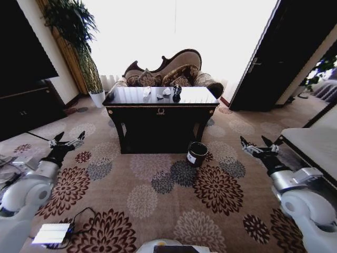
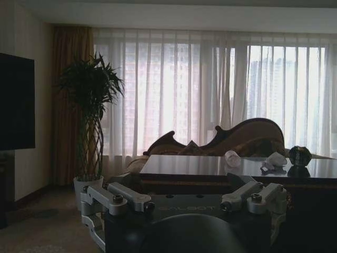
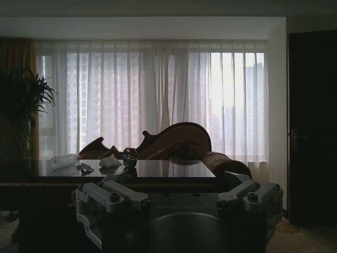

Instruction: Move to the front of the table and place the trash on the table into the trash bin.

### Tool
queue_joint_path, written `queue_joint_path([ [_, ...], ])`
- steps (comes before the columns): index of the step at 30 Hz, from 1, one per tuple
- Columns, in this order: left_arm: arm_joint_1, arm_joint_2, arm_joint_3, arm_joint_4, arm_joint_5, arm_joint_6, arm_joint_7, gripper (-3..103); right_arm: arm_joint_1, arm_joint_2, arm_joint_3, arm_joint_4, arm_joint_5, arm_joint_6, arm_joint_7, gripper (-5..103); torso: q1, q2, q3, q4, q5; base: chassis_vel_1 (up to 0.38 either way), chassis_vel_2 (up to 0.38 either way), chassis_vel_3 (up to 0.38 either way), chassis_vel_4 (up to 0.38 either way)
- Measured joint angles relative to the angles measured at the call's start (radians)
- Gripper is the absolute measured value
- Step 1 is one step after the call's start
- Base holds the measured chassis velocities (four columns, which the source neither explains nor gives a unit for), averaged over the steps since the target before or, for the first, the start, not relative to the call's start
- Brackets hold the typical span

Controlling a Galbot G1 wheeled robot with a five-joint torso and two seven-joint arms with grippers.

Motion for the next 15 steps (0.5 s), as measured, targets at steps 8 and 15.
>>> queue_joint_path([
  [8, -0.002, 0.001, 0.004, 0.001, 0.001, 0.001, 0.000, 100, -0.001, 0.000, 0.001, 0.000, 0.001, -0.002, -0.004, 100, 0.000, 0.000, 0.000, 0.0000, 0.0000, 0.000, 0.000, 0.000, 0.000],
  [15, 0.001, 0.002, 0.005, 0.001, 0.000, 0.002, 0.001, 100, -0.001, 0.002, -0.002, -0.001, -0.001, 0.000, -0.006, 100, 0.000, 0.000, 0.000, 0.0000, 0.0000, 0.000, 0.000, 0.000, 0.000],
])
